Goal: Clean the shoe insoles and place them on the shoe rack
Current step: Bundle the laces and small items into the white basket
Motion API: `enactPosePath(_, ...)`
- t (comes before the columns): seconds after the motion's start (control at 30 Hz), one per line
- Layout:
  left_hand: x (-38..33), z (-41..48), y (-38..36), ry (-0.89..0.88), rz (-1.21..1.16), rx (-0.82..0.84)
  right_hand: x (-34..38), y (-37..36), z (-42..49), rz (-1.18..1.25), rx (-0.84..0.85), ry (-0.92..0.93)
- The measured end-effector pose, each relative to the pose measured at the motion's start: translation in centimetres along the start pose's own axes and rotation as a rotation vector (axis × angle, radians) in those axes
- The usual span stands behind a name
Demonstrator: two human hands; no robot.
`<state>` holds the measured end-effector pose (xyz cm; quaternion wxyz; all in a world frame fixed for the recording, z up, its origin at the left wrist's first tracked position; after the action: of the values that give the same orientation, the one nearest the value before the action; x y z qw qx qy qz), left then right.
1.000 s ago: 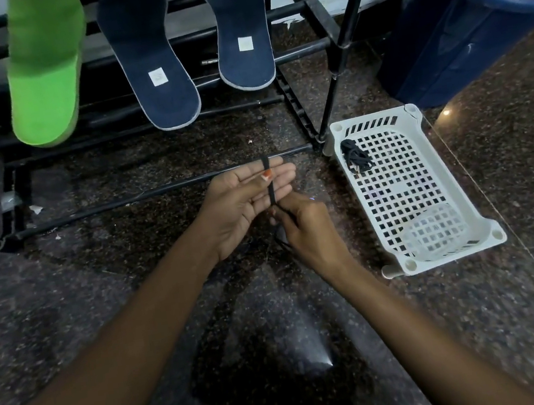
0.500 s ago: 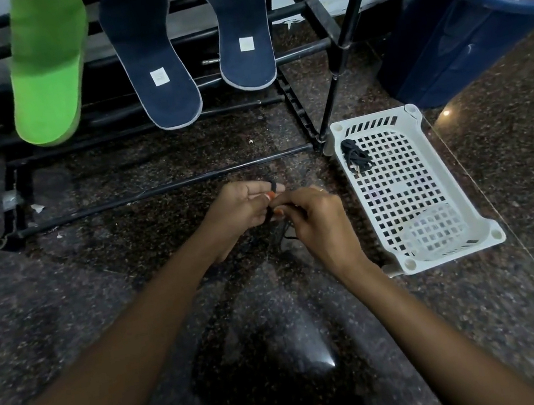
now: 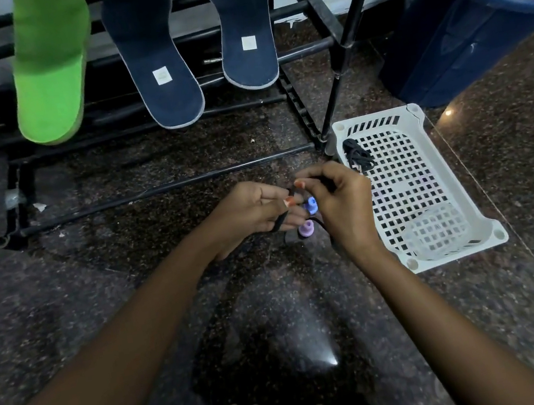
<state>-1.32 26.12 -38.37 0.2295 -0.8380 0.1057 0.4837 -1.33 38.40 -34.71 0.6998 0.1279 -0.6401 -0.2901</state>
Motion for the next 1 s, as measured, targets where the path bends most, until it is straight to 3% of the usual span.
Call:
enactPosePath(0.23, -0.7, -0.1, -1.1, -0.015, -0.187, 0.077, -2.0, -1.6, -0.5, 0.171, 0.079, -0.151)
enactPosePath(0.5, -0.8, 0.4, -0.4, -0.079, -0.496, -0.034, -0.2, -2.9, -2.1, -0.021, 0.120, -0.002)
enactPosePath(0.8, -0.4, 1.2, 0.2, -0.146, -0.600, -0.137, -0.5, -4.0, -2.6, -0.109, 0.193, 0.028)
enactPosePath(1.0, -0.1, 1.5, 0.7, -0.161, -0.502, -0.223, 0.1, -3.6, -2.9, -0.260, 0.178, 0.151)
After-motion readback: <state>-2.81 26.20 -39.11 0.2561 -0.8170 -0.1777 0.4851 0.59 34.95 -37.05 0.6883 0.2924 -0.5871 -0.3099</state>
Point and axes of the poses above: each hand's wrist, its own z-axis towards the middle knuckle, its own y-axis out of the back of the hand, x = y × z, the point moved 9 cm from there along z, towards the middle knuckle, and after that the axes turned 12 degrees about -z, right-handed, at the moved point
